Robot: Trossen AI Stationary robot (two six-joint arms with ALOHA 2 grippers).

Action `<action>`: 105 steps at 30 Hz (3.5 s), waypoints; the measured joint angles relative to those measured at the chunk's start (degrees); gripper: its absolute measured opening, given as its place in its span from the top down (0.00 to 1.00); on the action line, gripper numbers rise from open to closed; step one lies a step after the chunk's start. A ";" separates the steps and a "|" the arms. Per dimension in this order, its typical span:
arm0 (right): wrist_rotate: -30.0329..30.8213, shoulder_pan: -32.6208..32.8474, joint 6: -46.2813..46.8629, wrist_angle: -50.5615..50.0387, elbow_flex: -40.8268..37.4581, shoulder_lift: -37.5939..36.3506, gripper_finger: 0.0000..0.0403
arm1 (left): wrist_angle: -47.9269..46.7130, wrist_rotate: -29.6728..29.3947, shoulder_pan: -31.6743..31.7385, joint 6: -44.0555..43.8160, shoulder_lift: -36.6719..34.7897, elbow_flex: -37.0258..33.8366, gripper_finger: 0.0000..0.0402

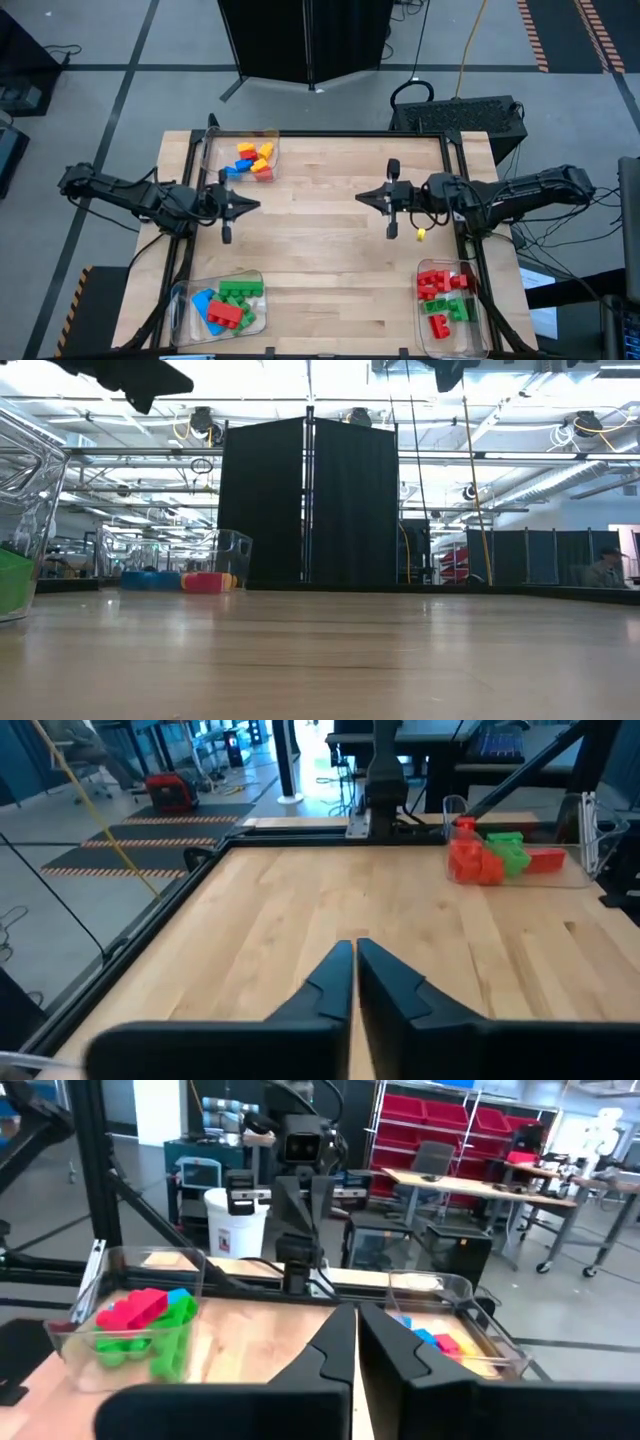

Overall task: Sort blocks by size
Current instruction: Return to Home Position

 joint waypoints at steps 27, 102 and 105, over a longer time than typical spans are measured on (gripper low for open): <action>-8.17 -7.52 2.07 10.64 -16.98 -12.39 1.00 | 6.84 -2.15 0.02 0.62 -17.81 -17.57 0.98; -13.53 -10.50 12.22 2.36 -40.79 -49.79 1.00 | 0.54 -0.24 -0.46 -2.95 -35.90 -26.38 0.98; -13.82 -10.90 12.34 1.44 -40.79 -50.30 1.00 | -0.50 -2.60 -0.46 -3.01 -35.90 -26.38 0.98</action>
